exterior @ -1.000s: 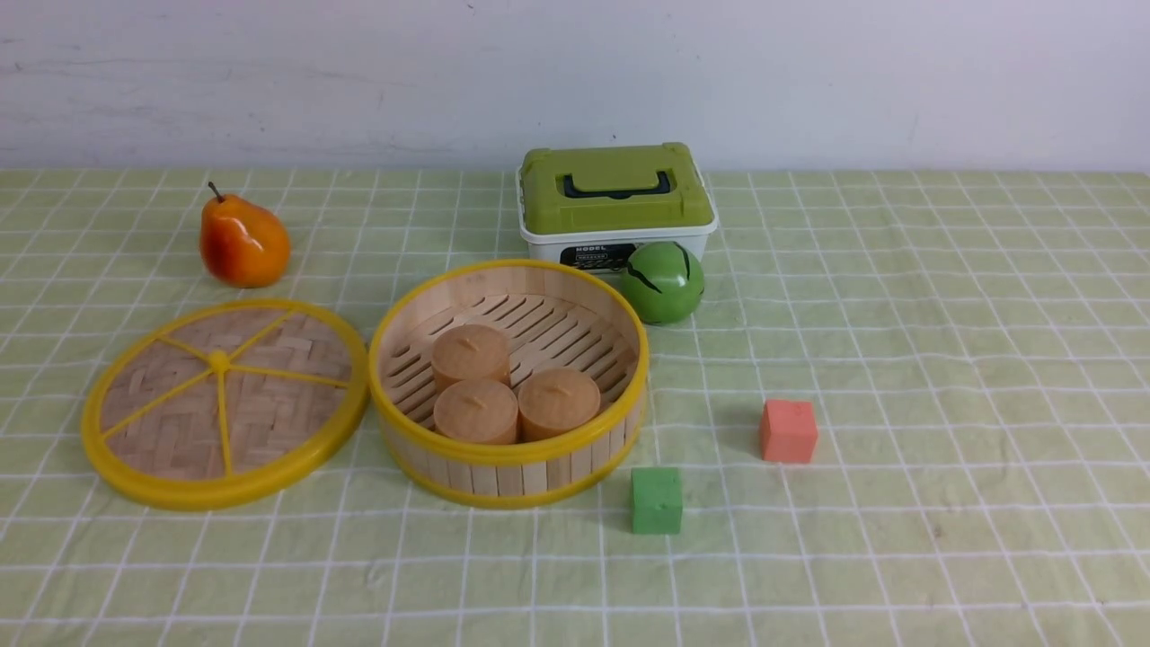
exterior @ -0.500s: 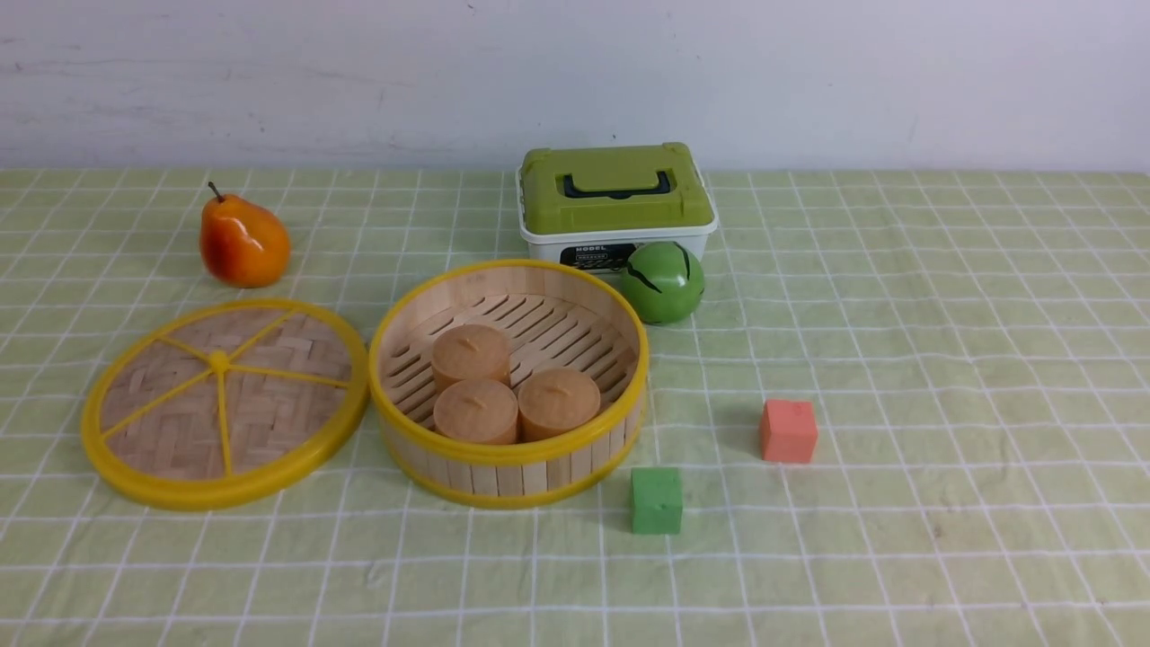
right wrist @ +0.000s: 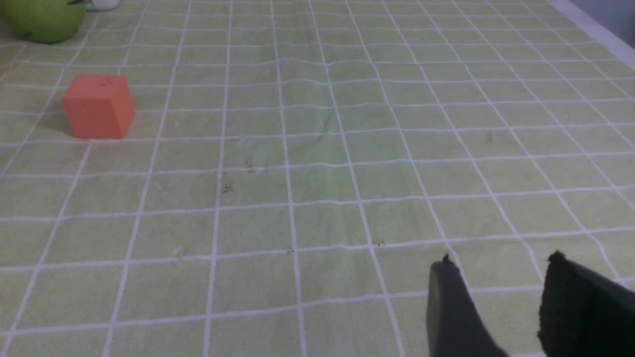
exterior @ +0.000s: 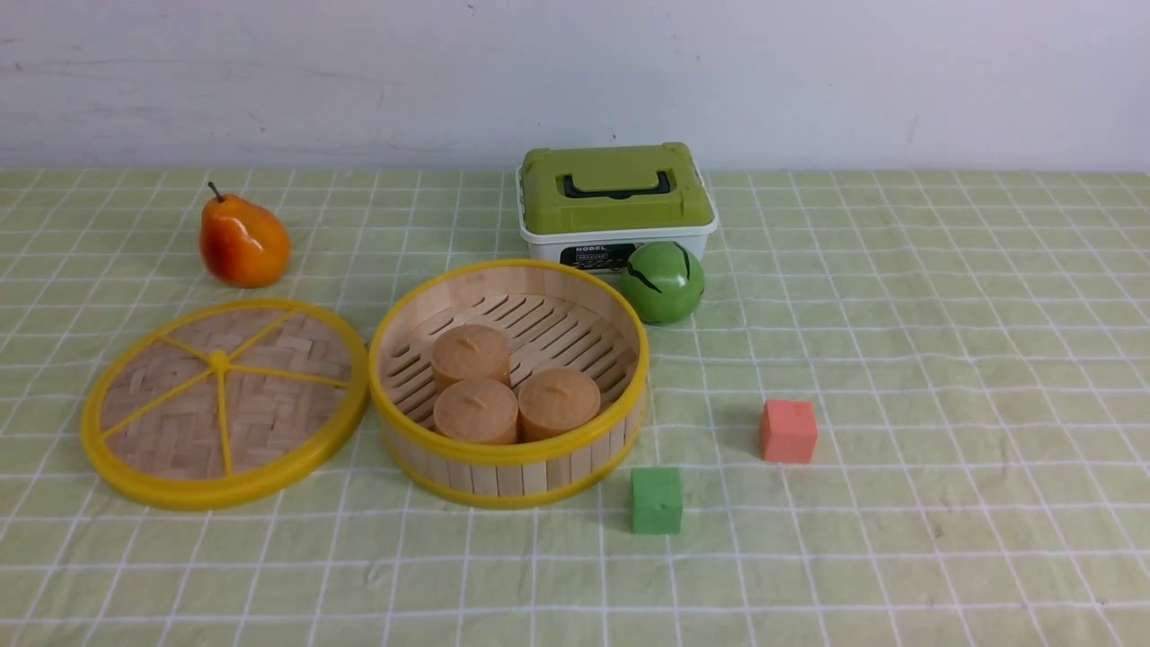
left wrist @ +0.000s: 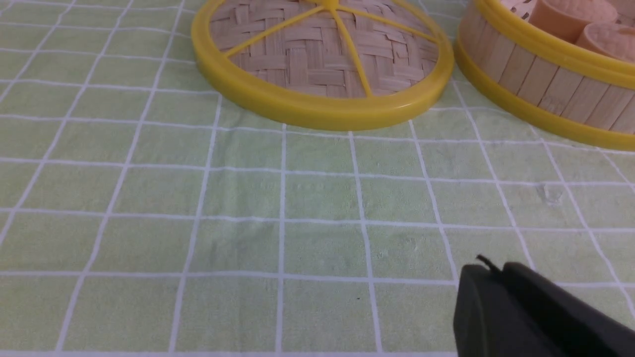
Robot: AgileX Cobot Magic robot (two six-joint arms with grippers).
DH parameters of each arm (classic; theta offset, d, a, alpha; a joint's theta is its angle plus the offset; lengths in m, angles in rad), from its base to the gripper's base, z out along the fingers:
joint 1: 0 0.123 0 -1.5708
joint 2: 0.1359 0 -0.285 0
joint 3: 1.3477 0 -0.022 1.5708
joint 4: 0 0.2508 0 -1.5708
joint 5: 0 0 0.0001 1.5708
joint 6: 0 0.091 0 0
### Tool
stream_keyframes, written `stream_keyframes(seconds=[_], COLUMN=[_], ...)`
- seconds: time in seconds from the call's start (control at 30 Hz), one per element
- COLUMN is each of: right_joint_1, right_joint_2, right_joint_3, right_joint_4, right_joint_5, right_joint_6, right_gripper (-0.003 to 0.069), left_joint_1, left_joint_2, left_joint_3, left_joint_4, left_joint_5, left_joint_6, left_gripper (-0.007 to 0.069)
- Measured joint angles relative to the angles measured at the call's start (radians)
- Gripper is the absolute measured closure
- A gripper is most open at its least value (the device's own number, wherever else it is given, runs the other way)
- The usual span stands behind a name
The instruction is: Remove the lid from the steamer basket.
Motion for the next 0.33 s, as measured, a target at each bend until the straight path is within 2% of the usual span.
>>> stream_keyframes(seconds=[0.33], right_joint_1=[0.0], right_joint_2=[0.0], right_joint_3=[0.0], right_joint_4=[0.0], right_joint_5=[0.0], right_joint_6=[0.0], right_gripper=[0.0418], left_joint_1=[0.0], left_joint_2=[0.0], left_joint_3=[0.0], left_joint_4=[0.0], left_joint_5=[0.0], left_joint_6=[0.0], left_gripper=[0.0585])
